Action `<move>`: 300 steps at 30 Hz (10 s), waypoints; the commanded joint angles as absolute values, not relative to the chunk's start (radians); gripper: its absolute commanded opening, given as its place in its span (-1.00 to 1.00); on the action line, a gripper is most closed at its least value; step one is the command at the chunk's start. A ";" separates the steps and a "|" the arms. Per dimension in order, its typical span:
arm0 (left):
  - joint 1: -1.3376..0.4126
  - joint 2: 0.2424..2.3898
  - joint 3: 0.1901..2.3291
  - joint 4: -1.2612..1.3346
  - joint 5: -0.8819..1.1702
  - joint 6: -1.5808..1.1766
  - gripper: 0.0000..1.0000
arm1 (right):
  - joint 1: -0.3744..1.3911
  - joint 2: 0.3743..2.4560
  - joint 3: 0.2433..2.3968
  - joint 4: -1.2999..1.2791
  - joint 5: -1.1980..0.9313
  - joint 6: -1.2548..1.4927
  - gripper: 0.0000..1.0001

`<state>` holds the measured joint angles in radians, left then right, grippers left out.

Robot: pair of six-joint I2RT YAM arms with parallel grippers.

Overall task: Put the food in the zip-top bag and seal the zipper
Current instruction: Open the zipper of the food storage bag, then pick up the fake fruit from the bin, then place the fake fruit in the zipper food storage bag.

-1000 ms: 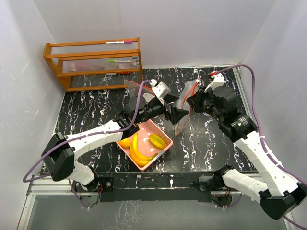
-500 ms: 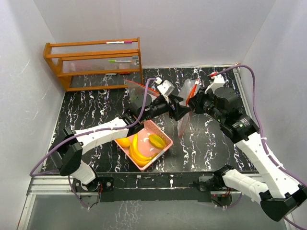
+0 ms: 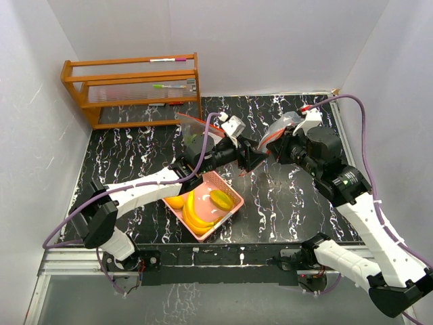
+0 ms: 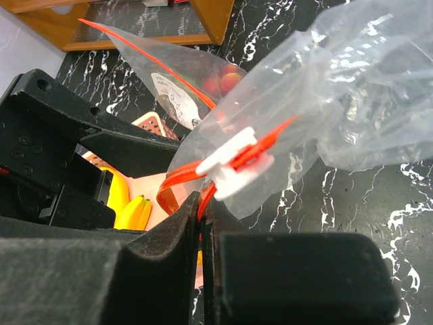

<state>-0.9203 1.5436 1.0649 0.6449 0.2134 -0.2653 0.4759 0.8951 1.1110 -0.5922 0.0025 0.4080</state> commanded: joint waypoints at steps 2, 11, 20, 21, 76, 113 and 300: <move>-0.917 1.513 1.053 0.712 0.238 -0.278 0.24 | 0.478 0.871 1.139 -0.575 0.024 0.390 -0.85; -0.916 1.490 1.021 0.779 0.278 -0.298 0.26 | 0.478 0.875 1.143 -0.574 0.026 0.390 -0.85; -0.902 1.435 0.951 0.915 0.331 -0.336 0.27 | 0.478 0.873 1.137 -0.587 0.039 0.393 -0.85; -0.901 1.430 0.950 0.911 0.331 -0.334 0.27 | 0.478 0.872 1.137 -0.586 0.039 0.394 -0.85; -0.899 1.623 1.089 0.752 0.199 -0.257 -1.00 | 0.478 0.832 1.214 -0.755 -0.069 0.388 -0.85; -0.897 1.301 1.225 0.212 -0.222 0.119 -1.00 | 0.478 0.724 1.288 -0.668 -0.173 0.423 0.41; -0.752 1.090 1.265 -0.077 0.121 -0.294 -1.00 | 1.282 1.233 0.909 0.228 0.850 0.009 -0.69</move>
